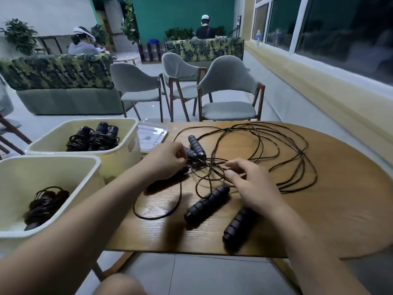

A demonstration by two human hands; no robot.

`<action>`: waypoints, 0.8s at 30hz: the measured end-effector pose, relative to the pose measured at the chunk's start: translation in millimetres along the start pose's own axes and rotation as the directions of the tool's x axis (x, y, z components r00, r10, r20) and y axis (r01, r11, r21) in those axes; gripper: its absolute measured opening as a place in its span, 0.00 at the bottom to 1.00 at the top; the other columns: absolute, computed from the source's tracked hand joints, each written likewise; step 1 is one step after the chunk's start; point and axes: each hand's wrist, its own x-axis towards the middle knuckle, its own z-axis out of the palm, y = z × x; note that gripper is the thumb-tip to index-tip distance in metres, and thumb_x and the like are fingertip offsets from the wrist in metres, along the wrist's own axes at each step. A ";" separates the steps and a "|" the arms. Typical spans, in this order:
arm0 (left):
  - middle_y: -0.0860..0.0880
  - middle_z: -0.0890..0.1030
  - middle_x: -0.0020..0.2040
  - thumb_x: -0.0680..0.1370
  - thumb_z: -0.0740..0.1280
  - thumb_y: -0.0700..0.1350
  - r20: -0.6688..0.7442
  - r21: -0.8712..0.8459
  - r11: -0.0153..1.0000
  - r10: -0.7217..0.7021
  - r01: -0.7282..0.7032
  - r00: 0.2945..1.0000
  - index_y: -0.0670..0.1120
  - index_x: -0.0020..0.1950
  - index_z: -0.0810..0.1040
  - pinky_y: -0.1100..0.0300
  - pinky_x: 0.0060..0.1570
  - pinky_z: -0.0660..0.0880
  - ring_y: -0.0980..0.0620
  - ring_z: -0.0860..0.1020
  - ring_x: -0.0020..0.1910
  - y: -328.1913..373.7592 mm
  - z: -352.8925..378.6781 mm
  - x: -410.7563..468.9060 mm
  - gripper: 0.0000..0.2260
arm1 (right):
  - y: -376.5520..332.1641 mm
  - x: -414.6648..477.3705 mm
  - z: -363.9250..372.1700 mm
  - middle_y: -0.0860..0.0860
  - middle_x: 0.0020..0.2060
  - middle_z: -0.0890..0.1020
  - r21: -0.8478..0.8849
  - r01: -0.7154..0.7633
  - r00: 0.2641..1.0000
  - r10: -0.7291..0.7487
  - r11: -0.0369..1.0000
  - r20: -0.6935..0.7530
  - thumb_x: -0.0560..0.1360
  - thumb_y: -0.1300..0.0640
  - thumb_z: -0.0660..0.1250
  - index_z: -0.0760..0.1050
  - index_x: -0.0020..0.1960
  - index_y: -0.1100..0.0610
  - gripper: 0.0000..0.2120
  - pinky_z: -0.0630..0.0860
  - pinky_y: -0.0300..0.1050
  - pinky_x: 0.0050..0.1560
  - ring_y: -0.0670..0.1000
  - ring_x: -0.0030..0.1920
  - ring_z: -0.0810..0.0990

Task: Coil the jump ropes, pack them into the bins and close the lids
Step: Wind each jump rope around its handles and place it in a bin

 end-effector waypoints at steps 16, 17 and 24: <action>0.49 0.76 0.61 0.78 0.73 0.45 0.073 0.253 0.957 0.130 -0.144 0.989 0.51 0.66 0.77 0.53 0.59 0.74 0.48 0.76 0.59 -12.7 30.4 69.0 0.17 | 17.8 -1.4 -0.5 0.40 0.52 0.85 0.043 -0.044 0.999 0.045 0.998 -0.017 0.83 0.56 0.70 0.84 0.60 0.48 0.08 0.68 0.20 0.48 0.33 0.53 0.79; 0.48 0.76 0.62 0.78 0.73 0.45 0.080 0.260 0.954 0.131 -0.148 0.988 0.51 0.66 0.77 0.52 0.60 0.74 0.47 0.76 0.60 -10.8 32.7 71.1 0.17 | 18.0 -2.1 -1.6 0.40 0.52 0.85 0.036 -0.051 0.999 0.051 0.998 -0.010 0.83 0.55 0.70 0.84 0.60 0.48 0.08 0.69 0.21 0.48 0.33 0.53 0.79; 0.54 0.78 0.58 0.79 0.72 0.46 -0.020 0.021 0.974 0.227 -0.227 0.974 0.55 0.59 0.81 0.55 0.59 0.77 0.53 0.79 0.56 15.8 50.8 45.5 0.10 | 25.8 -4.9 -22.3 0.43 0.44 0.82 -0.138 -0.203 0.979 0.203 0.969 -0.017 0.81 0.52 0.71 0.82 0.56 0.47 0.04 0.74 0.43 0.47 0.45 0.47 0.80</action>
